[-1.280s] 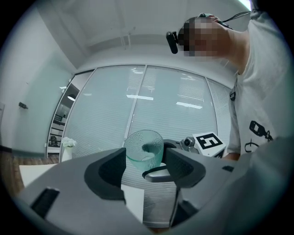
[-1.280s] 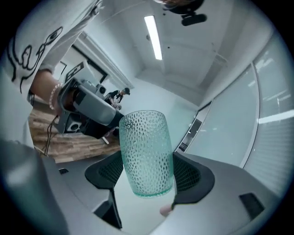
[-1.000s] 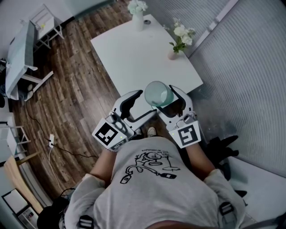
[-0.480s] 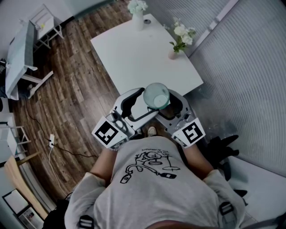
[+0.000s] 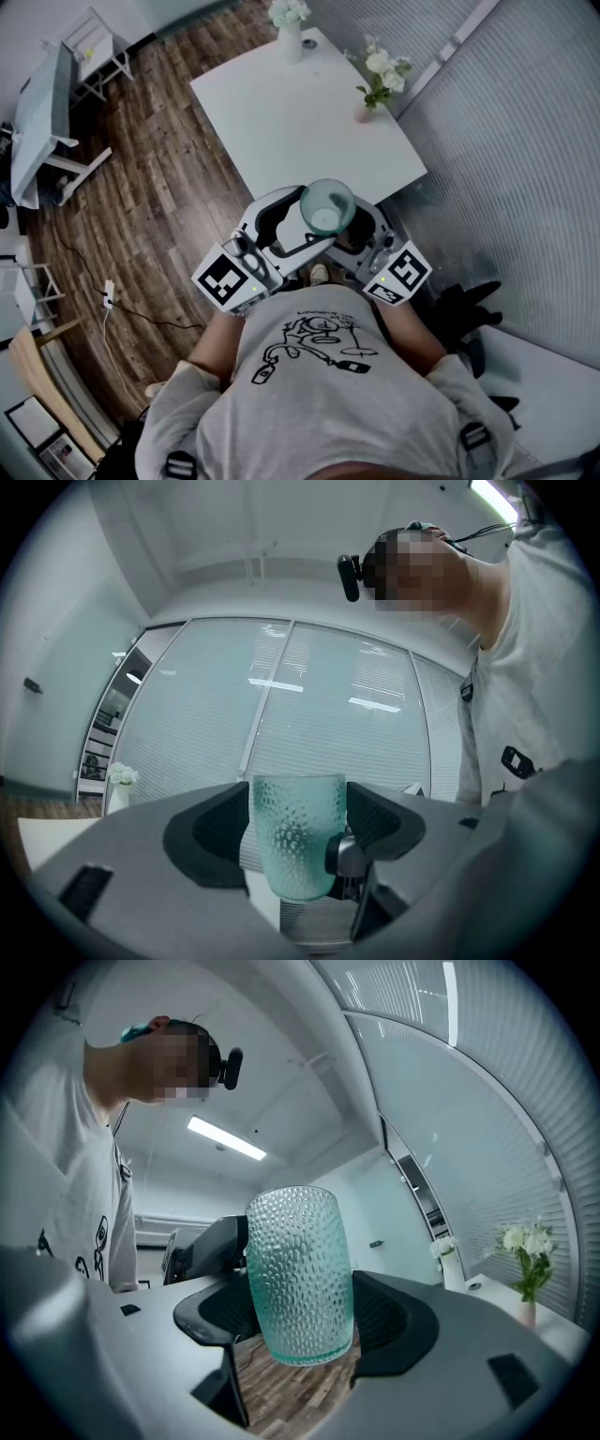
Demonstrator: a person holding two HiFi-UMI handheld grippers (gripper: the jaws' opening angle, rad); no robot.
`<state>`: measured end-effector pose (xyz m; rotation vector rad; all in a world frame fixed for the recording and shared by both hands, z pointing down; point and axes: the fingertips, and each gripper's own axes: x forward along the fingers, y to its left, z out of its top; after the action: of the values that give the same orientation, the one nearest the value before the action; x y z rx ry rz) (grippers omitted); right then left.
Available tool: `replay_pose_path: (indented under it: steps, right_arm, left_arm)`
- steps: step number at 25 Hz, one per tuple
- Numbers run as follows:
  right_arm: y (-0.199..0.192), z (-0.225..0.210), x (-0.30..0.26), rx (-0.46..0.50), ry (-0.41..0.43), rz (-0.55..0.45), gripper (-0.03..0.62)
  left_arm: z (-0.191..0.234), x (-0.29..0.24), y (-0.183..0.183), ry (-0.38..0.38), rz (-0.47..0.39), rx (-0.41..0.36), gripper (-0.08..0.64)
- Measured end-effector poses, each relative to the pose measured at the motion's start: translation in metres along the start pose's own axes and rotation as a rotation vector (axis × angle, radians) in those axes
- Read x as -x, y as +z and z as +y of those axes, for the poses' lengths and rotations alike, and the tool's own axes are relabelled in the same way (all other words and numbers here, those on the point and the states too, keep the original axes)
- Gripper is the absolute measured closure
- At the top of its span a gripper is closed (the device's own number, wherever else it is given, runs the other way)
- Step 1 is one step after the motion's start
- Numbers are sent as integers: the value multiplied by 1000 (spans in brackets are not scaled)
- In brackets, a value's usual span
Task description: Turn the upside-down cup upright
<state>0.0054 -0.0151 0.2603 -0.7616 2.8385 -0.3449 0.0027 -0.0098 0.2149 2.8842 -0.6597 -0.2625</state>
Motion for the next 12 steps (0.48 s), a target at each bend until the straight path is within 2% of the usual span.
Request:
replay_pose_path:
  steps: [12]
  right_arm:
    - [-8,6,-5,22,30,35,242]
  left_arm:
    - [-1,6,-6,-23,41,-29,244]
